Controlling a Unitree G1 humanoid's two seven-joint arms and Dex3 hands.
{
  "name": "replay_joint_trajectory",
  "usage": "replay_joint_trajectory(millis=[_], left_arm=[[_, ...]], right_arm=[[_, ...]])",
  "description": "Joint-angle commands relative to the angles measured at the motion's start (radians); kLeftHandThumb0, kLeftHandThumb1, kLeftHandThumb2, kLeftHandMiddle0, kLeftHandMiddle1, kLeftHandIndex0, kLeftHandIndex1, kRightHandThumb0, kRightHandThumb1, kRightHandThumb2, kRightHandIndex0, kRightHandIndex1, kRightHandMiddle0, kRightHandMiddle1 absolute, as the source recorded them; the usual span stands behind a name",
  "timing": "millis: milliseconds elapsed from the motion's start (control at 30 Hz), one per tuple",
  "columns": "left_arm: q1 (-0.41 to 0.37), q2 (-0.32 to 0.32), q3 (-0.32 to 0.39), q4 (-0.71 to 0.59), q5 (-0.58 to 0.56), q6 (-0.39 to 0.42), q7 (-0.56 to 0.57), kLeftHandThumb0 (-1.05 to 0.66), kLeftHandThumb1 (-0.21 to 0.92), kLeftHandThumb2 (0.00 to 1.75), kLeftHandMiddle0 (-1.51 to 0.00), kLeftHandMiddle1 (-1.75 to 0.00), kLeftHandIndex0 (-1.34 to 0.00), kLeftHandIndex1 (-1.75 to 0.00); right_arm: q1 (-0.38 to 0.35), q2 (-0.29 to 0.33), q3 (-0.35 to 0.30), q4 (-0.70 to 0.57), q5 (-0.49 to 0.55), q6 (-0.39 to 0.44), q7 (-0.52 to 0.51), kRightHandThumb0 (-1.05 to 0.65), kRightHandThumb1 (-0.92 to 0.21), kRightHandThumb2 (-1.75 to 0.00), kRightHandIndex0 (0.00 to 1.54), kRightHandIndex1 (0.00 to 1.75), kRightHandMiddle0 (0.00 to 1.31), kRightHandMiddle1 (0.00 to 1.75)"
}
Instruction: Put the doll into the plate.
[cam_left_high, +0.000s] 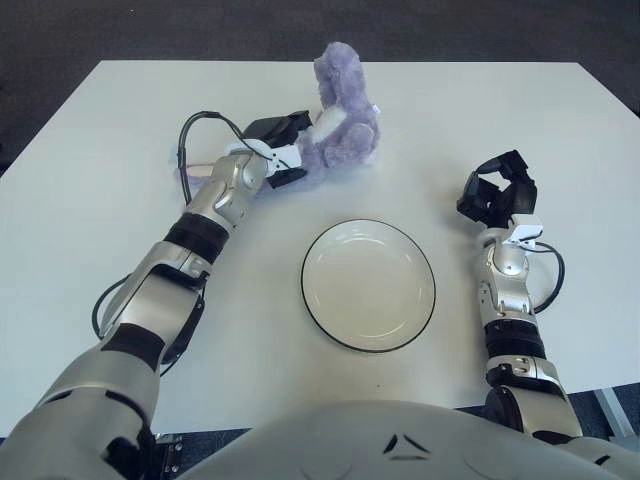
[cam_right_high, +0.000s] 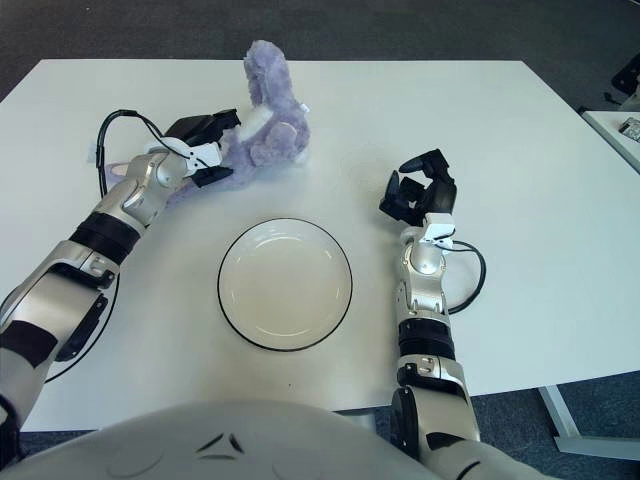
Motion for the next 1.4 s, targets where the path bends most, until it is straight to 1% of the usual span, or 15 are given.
replay_joint_trajectory(millis=[0,467,600,833,1167,1367], left_arm=[[0.028,0.004,0.021,-0.065,-0.011,0.026,-0.030,0.57,0.09,1.59,-0.80,-1.75,-1.00,-1.75],[0.083,0.028,0.078,-0.223,-0.026,0.027,-0.065,0.57,0.08,1.60,-0.80,-1.75,-1.00,-1.75],[0.104,0.039,0.091,-0.304,-0.017,0.030,-0.070,0.57,0.08,1.60,-0.81,-1.75,-1.01,-1.75],[0.119,0.047,0.103,-0.346,-0.009,0.013,-0.059,0.57,0.08,1.61,-0.81,-1.75,-1.02,-1.75],[0.122,0.043,0.110,-0.367,0.010,0.015,-0.044,0.58,0.07,1.61,-0.82,-1.75,-1.03,-1.75],[0.137,0.037,0.125,-0.421,0.013,0.031,-0.049,0.58,0.07,1.61,-0.81,-1.75,-1.02,-1.75]], right_arm=[[0.118,0.047,0.003,0.062,0.010,0.017,-0.003,-0.46,-0.40,-1.21,1.28,1.75,0.55,1.75],[0.111,0.044,0.006,0.064,0.014,0.024,0.001,-0.46,-0.40,-1.21,1.28,1.75,0.55,1.75],[0.112,0.049,0.006,0.056,0.019,0.036,0.000,-0.46,-0.40,-1.22,1.28,1.75,0.55,1.75],[0.113,0.049,0.008,0.051,0.024,0.052,0.005,-0.46,-0.40,-1.22,1.28,1.75,0.55,1.75],[0.116,0.047,0.011,0.049,0.029,0.053,0.020,-0.46,-0.40,-1.22,1.28,1.75,0.55,1.75],[0.119,0.046,0.012,0.045,0.029,0.060,0.024,-0.46,-0.39,-1.23,1.28,1.75,0.56,1.75]])
